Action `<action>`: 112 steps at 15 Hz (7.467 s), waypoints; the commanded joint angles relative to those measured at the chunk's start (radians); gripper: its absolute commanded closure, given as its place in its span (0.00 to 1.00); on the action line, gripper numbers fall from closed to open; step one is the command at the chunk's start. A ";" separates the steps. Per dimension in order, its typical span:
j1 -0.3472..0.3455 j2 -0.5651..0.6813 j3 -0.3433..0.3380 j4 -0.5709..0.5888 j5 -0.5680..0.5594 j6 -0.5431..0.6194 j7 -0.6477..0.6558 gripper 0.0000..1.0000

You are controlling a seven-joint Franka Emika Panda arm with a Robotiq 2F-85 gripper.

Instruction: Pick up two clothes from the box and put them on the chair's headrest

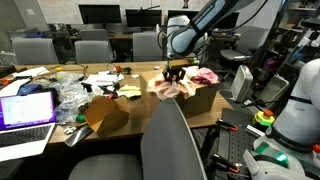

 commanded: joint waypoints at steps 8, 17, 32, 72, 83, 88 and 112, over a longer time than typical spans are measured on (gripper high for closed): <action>0.028 -0.423 0.162 -0.130 -0.268 -0.164 0.082 0.96; 0.071 -0.644 0.353 -0.252 -0.279 -0.211 -0.023 0.96; 0.326 -0.717 0.378 -0.333 -0.165 -0.239 -0.655 0.96; 0.237 -0.435 0.349 -0.171 -0.147 -0.391 -0.706 0.00; 0.236 -0.631 0.299 -0.220 -0.090 -0.423 -0.739 0.00; 0.202 -0.761 0.257 -0.237 -0.048 -0.509 -0.688 0.00; -0.215 -0.412 0.035 -0.223 -0.043 -0.090 -0.297 0.00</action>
